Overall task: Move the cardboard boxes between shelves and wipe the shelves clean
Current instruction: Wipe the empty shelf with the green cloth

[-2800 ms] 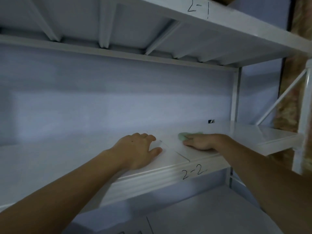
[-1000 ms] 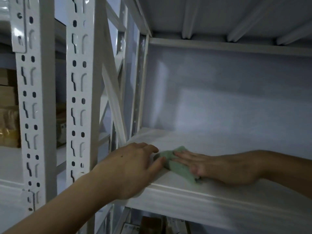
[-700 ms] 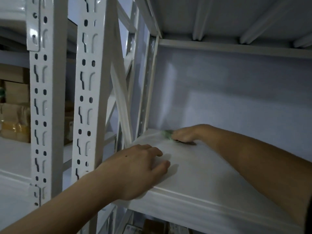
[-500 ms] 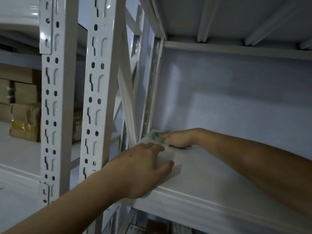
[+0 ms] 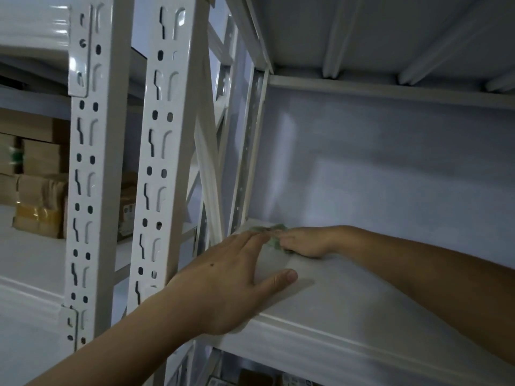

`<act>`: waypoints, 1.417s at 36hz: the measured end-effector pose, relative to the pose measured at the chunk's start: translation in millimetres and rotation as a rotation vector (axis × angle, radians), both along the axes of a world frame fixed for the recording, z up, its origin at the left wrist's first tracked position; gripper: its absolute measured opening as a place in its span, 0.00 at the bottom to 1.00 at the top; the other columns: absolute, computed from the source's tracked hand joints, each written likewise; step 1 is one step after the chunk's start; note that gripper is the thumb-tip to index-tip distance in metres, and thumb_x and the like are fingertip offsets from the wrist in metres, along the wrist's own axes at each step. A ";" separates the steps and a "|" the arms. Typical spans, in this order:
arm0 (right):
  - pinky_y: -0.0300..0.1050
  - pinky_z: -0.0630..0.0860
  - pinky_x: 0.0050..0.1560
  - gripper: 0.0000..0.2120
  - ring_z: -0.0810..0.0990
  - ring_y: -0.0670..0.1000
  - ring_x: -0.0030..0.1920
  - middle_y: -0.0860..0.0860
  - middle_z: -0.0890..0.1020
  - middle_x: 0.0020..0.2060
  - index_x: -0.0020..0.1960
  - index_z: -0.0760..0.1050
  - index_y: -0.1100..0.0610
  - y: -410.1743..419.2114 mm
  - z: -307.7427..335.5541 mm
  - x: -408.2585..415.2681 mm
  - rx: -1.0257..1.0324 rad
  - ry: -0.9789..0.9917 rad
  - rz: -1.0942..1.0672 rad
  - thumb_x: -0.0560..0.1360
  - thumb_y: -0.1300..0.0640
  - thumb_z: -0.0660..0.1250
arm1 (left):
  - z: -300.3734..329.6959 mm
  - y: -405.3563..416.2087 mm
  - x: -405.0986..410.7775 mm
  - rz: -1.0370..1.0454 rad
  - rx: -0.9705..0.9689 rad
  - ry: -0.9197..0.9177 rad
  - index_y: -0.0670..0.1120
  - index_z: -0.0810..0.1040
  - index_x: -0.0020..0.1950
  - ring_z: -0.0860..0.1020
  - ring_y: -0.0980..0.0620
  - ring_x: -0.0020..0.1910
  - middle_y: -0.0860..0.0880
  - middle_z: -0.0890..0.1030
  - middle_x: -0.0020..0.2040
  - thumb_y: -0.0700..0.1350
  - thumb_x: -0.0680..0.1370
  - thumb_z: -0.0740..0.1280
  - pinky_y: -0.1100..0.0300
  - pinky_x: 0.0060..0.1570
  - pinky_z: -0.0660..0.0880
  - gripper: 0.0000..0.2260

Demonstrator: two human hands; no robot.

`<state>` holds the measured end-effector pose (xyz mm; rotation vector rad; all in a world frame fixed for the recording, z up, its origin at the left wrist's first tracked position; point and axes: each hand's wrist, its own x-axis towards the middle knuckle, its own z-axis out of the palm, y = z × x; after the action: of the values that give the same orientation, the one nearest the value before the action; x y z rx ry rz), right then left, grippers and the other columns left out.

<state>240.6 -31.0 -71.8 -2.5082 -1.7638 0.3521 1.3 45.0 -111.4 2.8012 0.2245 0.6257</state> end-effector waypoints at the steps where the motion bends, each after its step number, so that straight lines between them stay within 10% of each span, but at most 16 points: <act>1: 0.40 0.51 0.77 0.28 0.58 0.43 0.77 0.39 0.59 0.77 0.82 0.54 0.44 11.0 0.2 5.4 0.007 0.008 -0.025 0.84 0.38 0.48 | 0.3 0.1 0.3 0.002 -0.012 0.008 0.60 0.53 0.81 0.58 0.63 0.76 0.63 0.58 0.79 0.75 0.76 0.48 0.65 0.70 0.56 0.36; 7: 0.53 0.59 0.78 0.26 0.65 0.50 0.76 0.45 0.66 0.77 0.79 0.61 0.40 31.6 -4.9 12.5 0.017 -0.005 -0.079 0.84 0.35 0.48 | 2.5 2.2 4.7 0.014 -0.071 0.068 0.57 0.55 0.82 0.61 0.56 0.77 0.57 0.60 0.80 0.72 0.78 0.51 0.58 0.73 0.59 0.35; 10: 0.43 0.72 0.65 0.16 0.78 0.40 0.56 0.46 0.81 0.58 0.64 0.76 0.46 20.6 -3.3 -17.2 0.076 0.077 -0.144 0.83 0.47 0.54 | 1.6 4.5 6.1 -0.009 -0.097 0.042 0.55 0.56 0.82 0.61 0.55 0.78 0.55 0.60 0.81 0.71 0.79 0.52 0.55 0.75 0.59 0.35; 13: 0.28 0.68 0.50 0.16 0.75 0.28 0.42 0.38 0.75 0.45 0.48 0.71 0.41 -12.2 -0.5 -64.1 0.115 0.262 -0.169 0.85 0.60 0.55 | 0.9 5.1 5.6 -0.036 -0.084 0.000 0.52 0.62 0.80 0.65 0.54 0.74 0.52 0.65 0.78 0.69 0.81 0.53 0.57 0.71 0.62 0.32; 18: 0.41 0.71 0.63 0.12 0.77 0.45 0.57 0.49 0.80 0.60 0.64 0.76 0.52 -77.8 -5.1 -102.7 0.067 0.147 -0.068 0.85 0.56 0.58 | 0.4 -4.3 1.3 -0.083 0.024 -0.026 0.51 0.64 0.80 0.66 0.53 0.75 0.52 0.66 0.79 0.65 0.83 0.54 0.60 0.71 0.60 0.29; 22: 0.39 0.72 0.68 0.16 0.78 0.40 0.62 0.42 0.80 0.63 0.68 0.75 0.50 -109.6 -0.7 -109.3 0.283 0.183 -0.066 0.82 0.48 0.66 | 3.5 -13.5 14.4 -0.169 -0.041 0.090 0.57 0.75 0.63 0.79 0.54 0.56 0.55 0.81 0.58 0.64 0.82 0.55 0.48 0.62 0.74 0.18; 29: 0.57 0.77 0.66 0.12 0.80 0.44 0.61 0.44 0.82 0.60 0.61 0.78 0.51 -183.7 10.1 -78.1 0.536 0.164 -0.214 0.80 0.48 0.67 | 26.4 -55.8 51.1 -0.051 0.158 0.437 0.49 0.60 0.82 0.61 0.44 0.79 0.43 0.60 0.82 0.56 0.88 0.45 0.52 0.76 0.55 0.24; 34: 0.53 0.77 0.65 0.10 0.82 0.40 0.56 0.41 0.83 0.56 0.59 0.80 0.48 -231.8 13.8 -53.5 0.588 0.108 -0.236 0.80 0.48 0.67 | 13.4 -79.4 52.4 -0.038 0.226 0.423 0.43 0.65 0.77 0.68 0.37 0.70 0.37 0.69 0.71 0.47 0.88 0.50 0.45 0.72 0.63 0.19; 40: 0.49 0.76 0.64 0.20 0.81 0.38 0.55 0.39 0.84 0.55 0.58 0.80 0.47 -265.5 2.1 -36.2 0.524 0.094 -0.196 0.72 0.38 0.64 | 14.5 -50.5 27.6 0.149 0.317 0.503 0.42 0.63 0.80 0.59 0.40 0.79 0.38 0.60 0.80 0.46 0.88 0.50 0.50 0.77 0.56 0.20; 51: 0.28 0.72 0.60 0.20 0.77 0.35 0.63 0.36 0.78 0.64 0.58 0.80 0.45 -325.7 -12.9 -35.0 0.511 0.137 -0.038 0.71 0.36 0.65 | 15.6 -48.0 53.5 0.179 0.239 0.484 0.52 0.77 0.70 0.76 0.48 0.66 0.49 0.78 0.68 0.72 0.80 0.51 0.42 0.72 0.65 0.32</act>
<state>205.6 -356.7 -84.7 -2.0992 -1.5153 0.0545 54.7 -3.0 -95.8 3.1490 0.5283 -0.0092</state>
